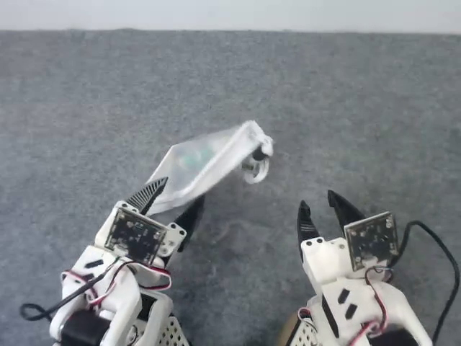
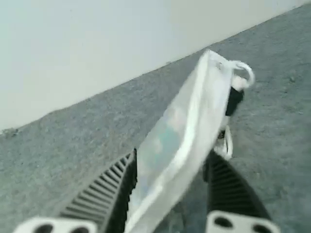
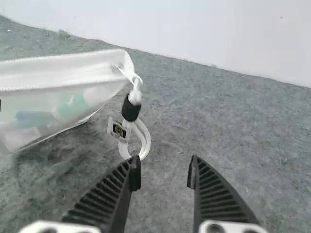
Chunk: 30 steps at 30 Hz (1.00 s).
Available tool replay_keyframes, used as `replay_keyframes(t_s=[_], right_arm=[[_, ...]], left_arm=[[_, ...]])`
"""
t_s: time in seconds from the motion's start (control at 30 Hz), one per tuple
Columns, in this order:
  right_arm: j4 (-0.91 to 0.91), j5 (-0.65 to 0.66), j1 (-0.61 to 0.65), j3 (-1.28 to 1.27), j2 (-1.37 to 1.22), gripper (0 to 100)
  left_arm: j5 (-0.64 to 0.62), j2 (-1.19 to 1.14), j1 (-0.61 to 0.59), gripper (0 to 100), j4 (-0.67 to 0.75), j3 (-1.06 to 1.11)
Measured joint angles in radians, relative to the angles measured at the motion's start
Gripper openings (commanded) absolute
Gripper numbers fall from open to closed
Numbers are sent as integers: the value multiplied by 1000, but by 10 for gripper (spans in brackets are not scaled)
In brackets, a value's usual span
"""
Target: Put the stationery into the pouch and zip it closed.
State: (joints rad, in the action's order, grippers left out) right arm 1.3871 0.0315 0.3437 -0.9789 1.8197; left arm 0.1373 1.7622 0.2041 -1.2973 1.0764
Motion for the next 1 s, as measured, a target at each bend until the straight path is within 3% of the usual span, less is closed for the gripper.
replay_keyframes(t_s=[0.2,0.47,0.57,0.67,0.77,1.0], right_arm=[[0,0,0,-58,0,144],[0,0,-2,-103,-2,144],[0,0,0,-132,-2,143],[0,0,-23,-187,-2,137],[0,0,-71,-226,-2,28],[0,0,-161,-256,-2,9]], left_arm=[[-95,2,-2,246,-37,-130],[-97,2,-3,242,-41,-173],[-97,2,-63,231,-41,-173],[-97,2,-166,141,-41,-173],[-98,2,-262,18,-14,-140],[-98,2,-334,11,81,8]])
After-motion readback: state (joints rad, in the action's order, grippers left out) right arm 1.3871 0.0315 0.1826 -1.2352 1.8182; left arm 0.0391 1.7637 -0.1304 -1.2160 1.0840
